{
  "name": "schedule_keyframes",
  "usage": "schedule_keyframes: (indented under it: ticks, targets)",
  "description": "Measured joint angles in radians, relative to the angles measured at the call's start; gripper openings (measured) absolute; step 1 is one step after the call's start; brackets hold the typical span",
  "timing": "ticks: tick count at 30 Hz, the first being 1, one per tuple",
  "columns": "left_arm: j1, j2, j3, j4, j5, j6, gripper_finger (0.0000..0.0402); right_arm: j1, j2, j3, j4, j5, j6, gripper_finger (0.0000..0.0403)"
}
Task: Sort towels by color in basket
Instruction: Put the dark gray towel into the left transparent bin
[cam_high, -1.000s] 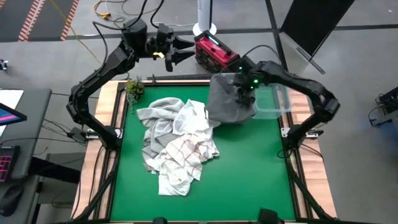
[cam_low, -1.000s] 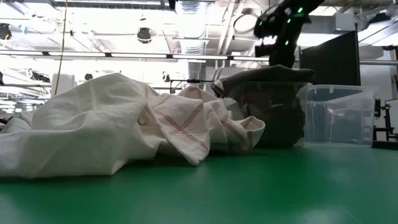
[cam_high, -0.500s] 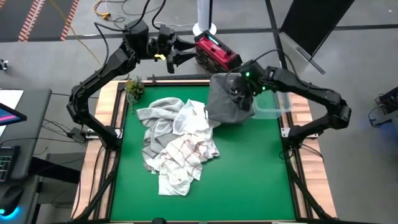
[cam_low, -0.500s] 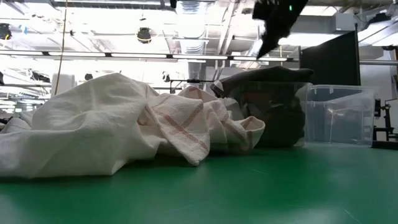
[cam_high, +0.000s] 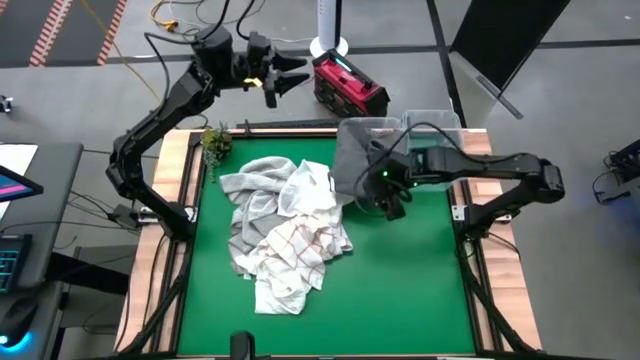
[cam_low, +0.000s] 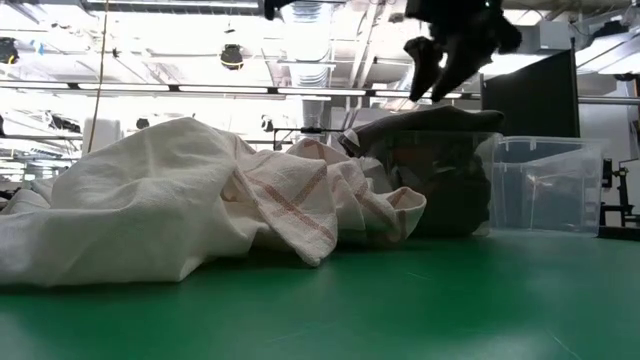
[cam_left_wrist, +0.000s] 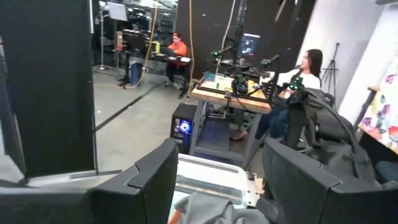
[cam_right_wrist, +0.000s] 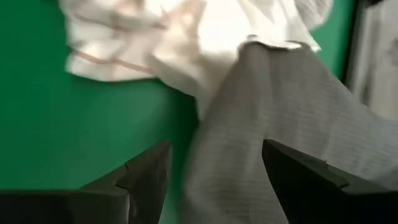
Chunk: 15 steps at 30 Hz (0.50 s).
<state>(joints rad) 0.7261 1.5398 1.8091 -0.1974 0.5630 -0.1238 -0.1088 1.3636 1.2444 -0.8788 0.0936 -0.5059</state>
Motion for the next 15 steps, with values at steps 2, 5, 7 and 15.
schedule_keyframes:
  ticks: [2,5,7,15]
  targets:
    - [0.008,0.000,0.000,0.000,0.000,0.000,0.0224,0.025,-0.001,-0.028,0.029,0.075,-0.010,0.0290]
    - [0.017,0.000,0.000,0.000,0.000,0.000,0.0224,0.054,0.000,-0.066,0.096,0.130,-0.040,0.0290]
    - [0.018,0.000,0.000,0.000,0.000,0.000,0.0224,0.067,-0.001,-0.092,0.169,0.137,-0.044,0.0290]
    - [0.018,0.000,0.000,0.000,0.001,0.000,0.0224,0.050,0.069,-0.143,0.245,0.247,-0.037,0.0262]
